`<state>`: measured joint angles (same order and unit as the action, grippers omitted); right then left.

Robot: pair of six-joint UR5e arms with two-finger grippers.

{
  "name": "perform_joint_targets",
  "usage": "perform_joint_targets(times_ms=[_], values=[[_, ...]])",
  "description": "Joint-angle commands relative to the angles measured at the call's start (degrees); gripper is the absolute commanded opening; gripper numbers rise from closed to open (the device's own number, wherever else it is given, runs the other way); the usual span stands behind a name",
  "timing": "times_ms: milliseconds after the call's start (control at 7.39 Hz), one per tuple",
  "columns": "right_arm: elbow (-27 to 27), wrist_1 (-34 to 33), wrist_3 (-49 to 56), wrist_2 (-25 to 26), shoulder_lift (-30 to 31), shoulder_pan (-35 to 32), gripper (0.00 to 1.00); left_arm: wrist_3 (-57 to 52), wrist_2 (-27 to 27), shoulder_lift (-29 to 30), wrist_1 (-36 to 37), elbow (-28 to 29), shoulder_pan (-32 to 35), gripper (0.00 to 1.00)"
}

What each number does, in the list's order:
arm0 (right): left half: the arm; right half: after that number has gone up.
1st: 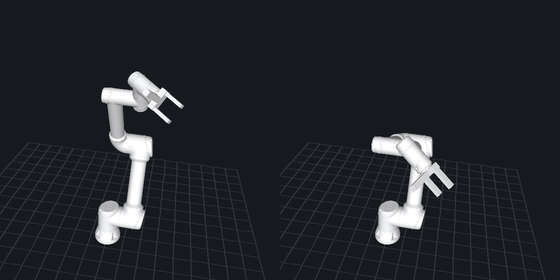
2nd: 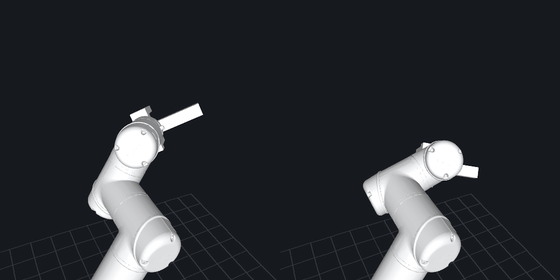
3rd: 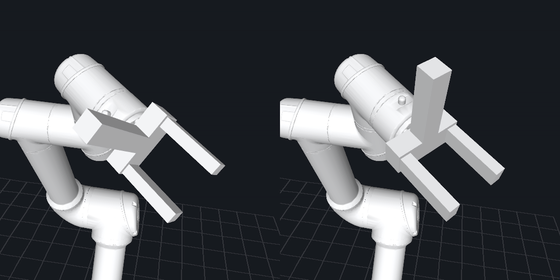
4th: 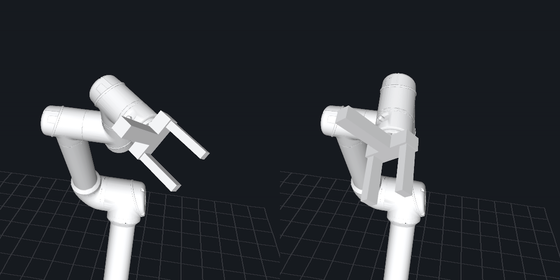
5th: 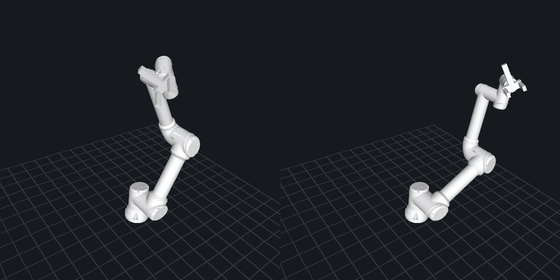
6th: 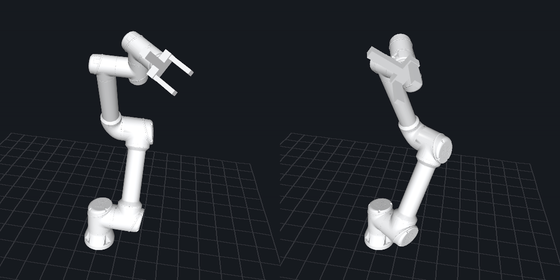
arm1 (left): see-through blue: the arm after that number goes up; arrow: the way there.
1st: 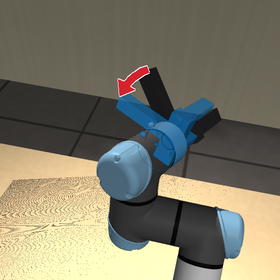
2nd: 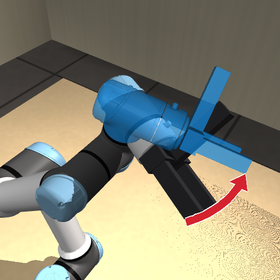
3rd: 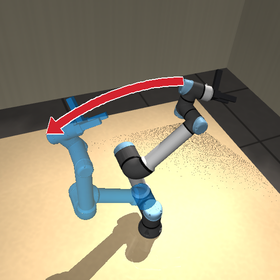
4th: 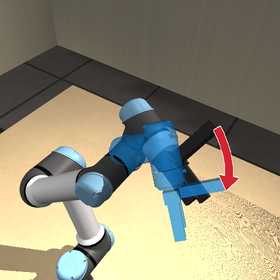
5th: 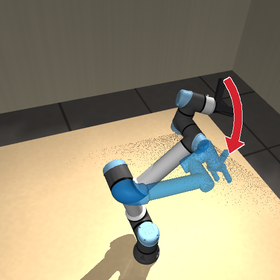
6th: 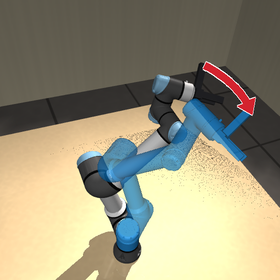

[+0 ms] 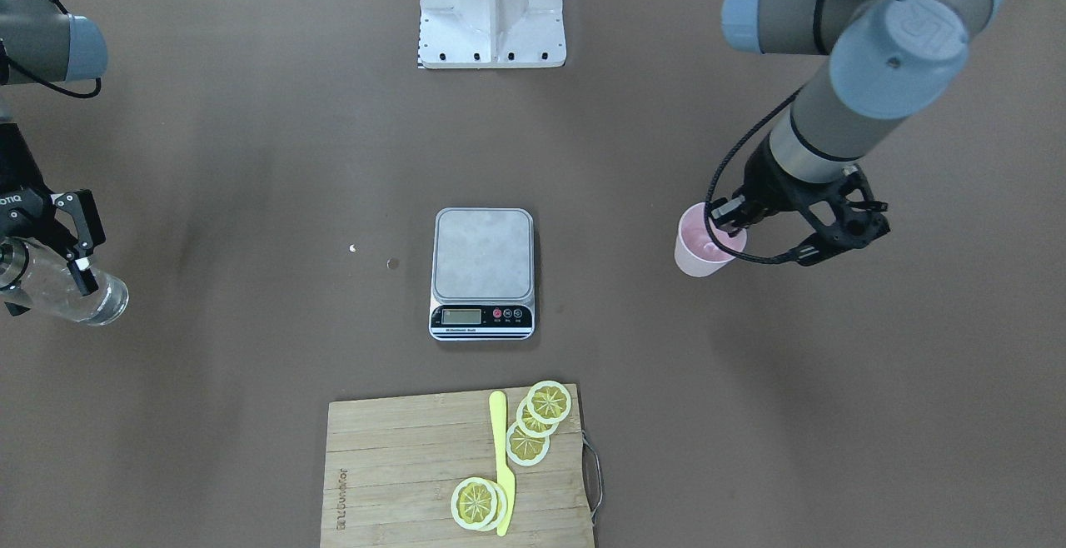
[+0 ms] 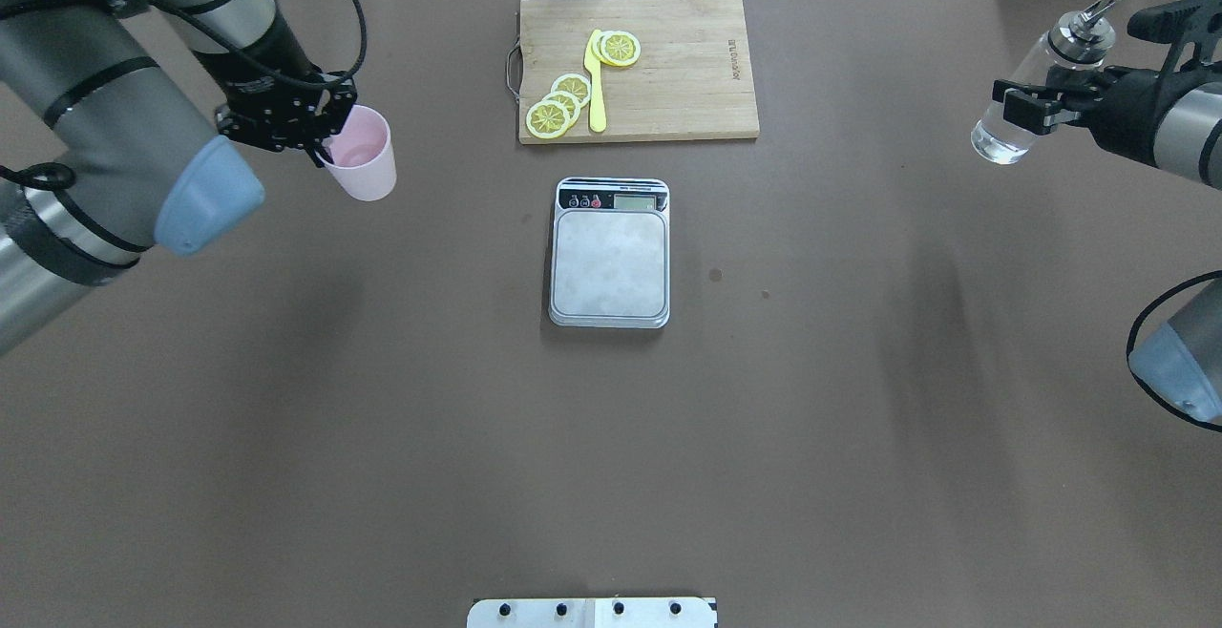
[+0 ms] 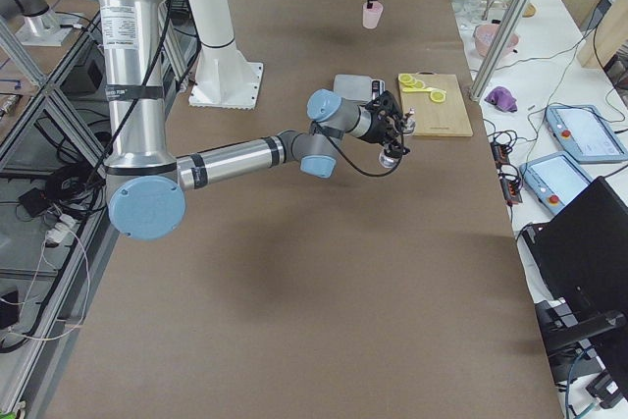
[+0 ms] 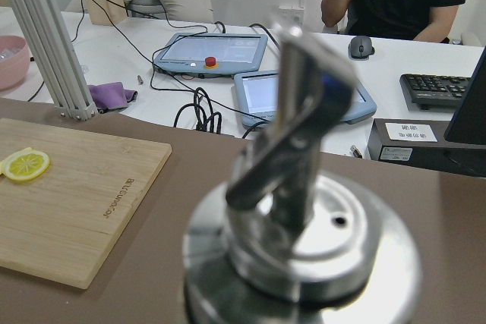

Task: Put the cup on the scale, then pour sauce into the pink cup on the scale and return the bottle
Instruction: 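Grasp the pink cup with the left gripper and lift it, then carry the pink cup with the left gripper onto the scale and release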

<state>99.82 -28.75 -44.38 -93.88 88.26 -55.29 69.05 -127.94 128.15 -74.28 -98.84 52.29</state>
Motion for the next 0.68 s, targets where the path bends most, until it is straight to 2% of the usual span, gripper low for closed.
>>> perform_joint_targets(times_ms=[0, 271, 541], values=[[0.03, 0.01, 0.00, 0.01, -0.02, 0.01, 0.00, 12.19, 0.15, 6.21, -2.94, 3.10, -6.30, 0.00], [0.20, 0.01, 0.00, 0.10, -0.02, 0.01, 0.00, 20.04, 0.41, 15.41, -9.19, 15.18, -8.86, 0.00], [0.11, 0.01, 0.00, 0.10, -0.10, 0.01, 0.00, 22.35, 0.76, 16.60, -12.81, 19.02, -10.97, 0.00]])
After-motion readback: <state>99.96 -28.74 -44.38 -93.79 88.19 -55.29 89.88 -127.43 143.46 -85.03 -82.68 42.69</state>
